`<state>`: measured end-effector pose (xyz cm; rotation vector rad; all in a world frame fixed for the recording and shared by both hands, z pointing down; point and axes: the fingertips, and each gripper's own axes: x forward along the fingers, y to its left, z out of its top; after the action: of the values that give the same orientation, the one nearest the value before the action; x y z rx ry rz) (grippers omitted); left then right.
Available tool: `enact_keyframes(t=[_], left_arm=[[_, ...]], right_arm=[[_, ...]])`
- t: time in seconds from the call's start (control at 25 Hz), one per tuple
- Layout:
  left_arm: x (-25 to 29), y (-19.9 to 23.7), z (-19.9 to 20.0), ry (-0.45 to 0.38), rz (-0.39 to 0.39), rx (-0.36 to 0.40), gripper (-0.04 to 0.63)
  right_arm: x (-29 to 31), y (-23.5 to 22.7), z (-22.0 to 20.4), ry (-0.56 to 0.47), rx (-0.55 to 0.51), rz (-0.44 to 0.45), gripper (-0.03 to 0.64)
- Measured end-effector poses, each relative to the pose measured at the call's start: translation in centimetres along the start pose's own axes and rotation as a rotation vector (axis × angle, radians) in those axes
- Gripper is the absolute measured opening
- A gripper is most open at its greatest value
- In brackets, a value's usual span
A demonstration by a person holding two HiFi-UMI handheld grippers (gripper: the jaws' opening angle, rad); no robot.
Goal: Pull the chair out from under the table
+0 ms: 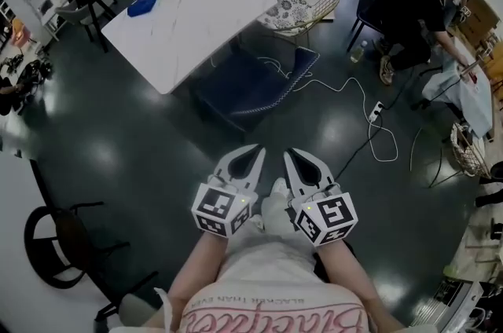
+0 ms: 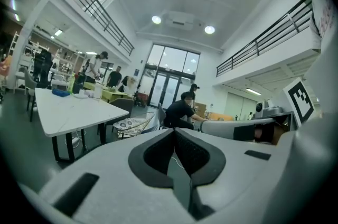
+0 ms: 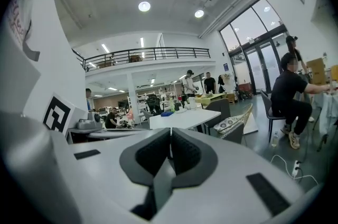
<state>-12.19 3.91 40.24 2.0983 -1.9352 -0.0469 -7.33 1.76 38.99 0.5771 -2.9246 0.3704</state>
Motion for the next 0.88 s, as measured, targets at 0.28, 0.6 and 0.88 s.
enact_keyframes(t=[0.28,0.6,0.88], left_arm=[[6.0,2.9,1.0,0.005,0.021,0.005,0.005],[14.2,5.1,2.0,0.034,0.059,0.05,0.005],[19.0,8.0,3.0,0.048,0.099,0.043,0.005]], right_arm=[[4.3,-5.8,1.6,-0.017,0.056,-0.004,0.006],[9.0,-14.2,2.2,0.04,0.133,-0.01,0.006],[13.4,-18.4,2.8,0.11,0.106,-0.013,0.008]])
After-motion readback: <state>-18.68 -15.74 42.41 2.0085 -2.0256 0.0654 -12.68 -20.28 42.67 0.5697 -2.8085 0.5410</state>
